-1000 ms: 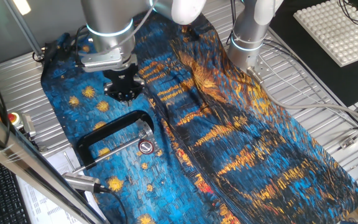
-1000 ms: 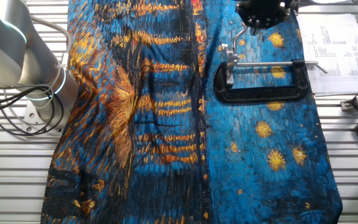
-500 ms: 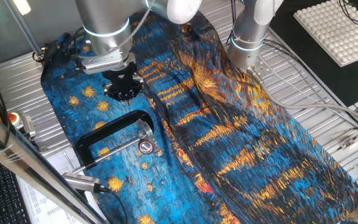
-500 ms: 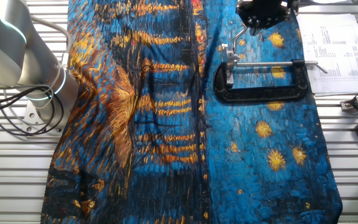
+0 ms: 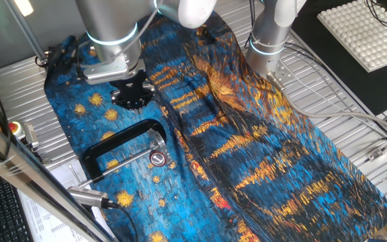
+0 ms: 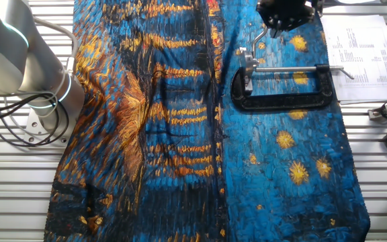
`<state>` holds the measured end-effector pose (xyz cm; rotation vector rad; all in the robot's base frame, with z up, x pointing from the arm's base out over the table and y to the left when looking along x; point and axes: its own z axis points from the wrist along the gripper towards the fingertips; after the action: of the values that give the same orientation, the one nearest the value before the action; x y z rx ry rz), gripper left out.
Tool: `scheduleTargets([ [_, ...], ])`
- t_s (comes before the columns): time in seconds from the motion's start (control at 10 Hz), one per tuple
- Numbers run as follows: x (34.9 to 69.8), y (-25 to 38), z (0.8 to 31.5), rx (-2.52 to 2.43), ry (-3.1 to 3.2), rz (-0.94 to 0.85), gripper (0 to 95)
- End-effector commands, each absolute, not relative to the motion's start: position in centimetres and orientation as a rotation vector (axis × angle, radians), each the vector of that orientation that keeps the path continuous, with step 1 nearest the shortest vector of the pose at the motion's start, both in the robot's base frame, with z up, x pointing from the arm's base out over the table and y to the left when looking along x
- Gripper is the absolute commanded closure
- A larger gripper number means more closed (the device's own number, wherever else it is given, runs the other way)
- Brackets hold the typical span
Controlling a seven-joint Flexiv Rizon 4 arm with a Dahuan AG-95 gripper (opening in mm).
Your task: Push down the lever
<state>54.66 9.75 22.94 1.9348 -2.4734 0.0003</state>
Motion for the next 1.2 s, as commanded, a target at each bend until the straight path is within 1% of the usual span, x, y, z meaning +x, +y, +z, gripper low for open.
scheduleTargets([
  [0.1, 54.5, 9.6, 22.9, 2.225, -2.258, 0.003, 95.0],
  [0.5, 54.5, 9.6, 22.9, 2.389, -2.1, -0.014, 95.0],
  [0.6, 54.5, 9.6, 22.9, 2.395, -2.096, -0.017, 76.0],
  [0.8, 55.4, 11.6, 23.4, 2.412, -2.092, -0.03, 76.0],
  [0.9, 55.6, 12.8, 23.4, 2.406, -2.111, -0.042, 57.0],
  [1.2, 55.5, 16.3, 23.5, 2.371, -2.131, -0.021, 57.0],
])
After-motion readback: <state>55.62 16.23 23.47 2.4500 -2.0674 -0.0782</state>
